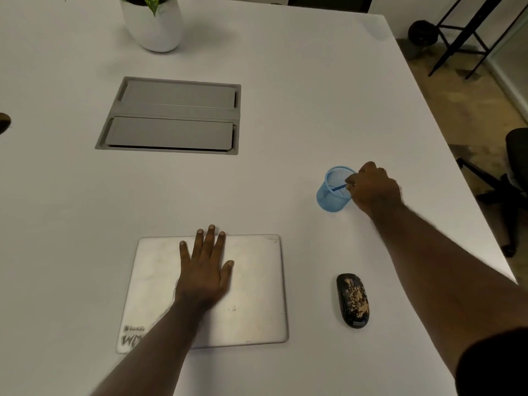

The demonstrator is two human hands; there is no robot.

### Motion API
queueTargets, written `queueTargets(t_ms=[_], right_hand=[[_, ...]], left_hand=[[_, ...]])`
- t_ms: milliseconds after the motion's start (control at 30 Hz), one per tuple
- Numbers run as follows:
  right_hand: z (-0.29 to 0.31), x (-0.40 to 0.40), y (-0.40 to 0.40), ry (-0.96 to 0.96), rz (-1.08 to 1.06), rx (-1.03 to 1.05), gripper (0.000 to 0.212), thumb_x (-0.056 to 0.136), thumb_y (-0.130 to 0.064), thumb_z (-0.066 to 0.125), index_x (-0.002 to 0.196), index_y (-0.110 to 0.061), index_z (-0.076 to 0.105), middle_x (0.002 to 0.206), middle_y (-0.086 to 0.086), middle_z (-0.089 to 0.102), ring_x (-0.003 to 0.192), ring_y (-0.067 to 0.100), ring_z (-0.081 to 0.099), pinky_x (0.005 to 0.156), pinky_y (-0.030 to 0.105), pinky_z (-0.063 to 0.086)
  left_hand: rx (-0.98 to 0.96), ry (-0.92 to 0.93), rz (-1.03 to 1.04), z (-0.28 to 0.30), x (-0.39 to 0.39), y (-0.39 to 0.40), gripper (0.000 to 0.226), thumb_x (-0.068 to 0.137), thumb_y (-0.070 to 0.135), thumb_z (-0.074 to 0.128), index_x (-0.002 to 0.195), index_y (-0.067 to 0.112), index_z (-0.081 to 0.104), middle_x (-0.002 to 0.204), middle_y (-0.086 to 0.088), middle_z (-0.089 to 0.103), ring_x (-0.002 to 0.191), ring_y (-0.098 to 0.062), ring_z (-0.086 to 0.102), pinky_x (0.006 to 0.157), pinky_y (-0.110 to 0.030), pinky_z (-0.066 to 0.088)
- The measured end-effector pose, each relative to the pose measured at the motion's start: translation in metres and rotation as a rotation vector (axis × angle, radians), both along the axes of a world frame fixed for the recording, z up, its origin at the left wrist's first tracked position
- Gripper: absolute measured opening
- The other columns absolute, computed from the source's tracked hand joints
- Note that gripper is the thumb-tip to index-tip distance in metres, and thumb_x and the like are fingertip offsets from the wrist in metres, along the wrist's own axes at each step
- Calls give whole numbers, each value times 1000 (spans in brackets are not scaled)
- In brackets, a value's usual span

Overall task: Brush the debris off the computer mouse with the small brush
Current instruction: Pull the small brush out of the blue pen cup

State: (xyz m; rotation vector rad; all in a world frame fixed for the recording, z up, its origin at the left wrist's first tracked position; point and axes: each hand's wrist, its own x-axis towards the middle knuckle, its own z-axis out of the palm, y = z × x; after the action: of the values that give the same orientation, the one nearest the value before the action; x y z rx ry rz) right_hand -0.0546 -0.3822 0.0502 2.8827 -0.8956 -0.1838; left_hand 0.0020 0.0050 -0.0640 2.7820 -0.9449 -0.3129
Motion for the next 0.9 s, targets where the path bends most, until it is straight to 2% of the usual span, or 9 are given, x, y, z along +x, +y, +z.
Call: queueTargets(t_ms=[67, 233, 367, 533, 700, 767, 833, 900], right_hand=[[1, 7, -2, 59, 11, -35, 30, 99, -28, 55, 122, -20, 72, 123, 14, 53, 108, 35, 57, 80, 41, 53], [1, 16, -4, 168, 46, -156, 29, 97, -17, 52, 120, -12, 69, 121, 13, 52, 106, 32, 58, 74, 33, 46], [-1, 23, -8, 176, -26, -84, 26, 96, -7, 48, 115, -3, 65, 106, 13, 43, 113, 35, 54, 76, 36, 38], [3, 14, -5, 90, 81, -165, 25, 95, -10, 50, 114, -2, 64, 119, 18, 55, 106, 36, 55, 72, 35, 42], [24, -13, -10, -175, 69, -128, 20, 91, -7, 45, 100, -5, 64, 98, 20, 66, 90, 41, 61, 68, 40, 42], [31, -40, -11, -331, -66, -2, 13, 94, -17, 50, 95, -16, 63, 89, 13, 69, 83, 40, 63, 64, 35, 39], [30, -74, -6, -428, -231, 234, 9, 93, -25, 52, 90, -26, 60, 88, 1, 71, 83, 31, 64, 67, 32, 41], [15, -112, 7, -516, -341, 514, 9, 95, -21, 53, 90, -28, 58, 93, -2, 72, 90, 25, 66, 75, 35, 49]], left_hand=[[6, -4, -1, -1, 0, 0, 67, 94, 46, 29, 154, 18, 18, 163, -5, 8, 150, -27, 5, 117, -61, 7], [9, -15, 0, -2, -1, 0, 67, 94, 46, 29, 154, 17, 19, 163, -6, 9, 150, -28, 7, 117, -61, 8], [1, -17, 3, -1, -1, 0, 67, 94, 46, 30, 154, 17, 19, 163, -6, 10, 151, -27, 7, 117, -61, 9], [9, -22, 5, 0, -1, 0, 67, 94, 46, 29, 154, 17, 20, 163, -6, 11, 150, -28, 7, 117, -61, 9], [28, -19, -10, 4, -2, -3, 68, 94, 47, 28, 153, 15, 22, 163, -9, 14, 150, -32, 11, 116, -62, 8], [27, 22, 14, 10, 2, -7, 70, 93, 48, 29, 153, 14, 23, 163, -12, 14, 149, -35, 11, 117, -62, 4], [-6, 83, 33, 18, -1, -14, 72, 91, 48, 30, 153, 12, 21, 163, -13, 11, 150, -35, 6, 117, -58, 1], [-137, 121, 3, 29, -13, -27, 68, 90, 38, 39, 151, 9, 27, 162, -14, 12, 150, -34, 5, 118, -53, 4]])
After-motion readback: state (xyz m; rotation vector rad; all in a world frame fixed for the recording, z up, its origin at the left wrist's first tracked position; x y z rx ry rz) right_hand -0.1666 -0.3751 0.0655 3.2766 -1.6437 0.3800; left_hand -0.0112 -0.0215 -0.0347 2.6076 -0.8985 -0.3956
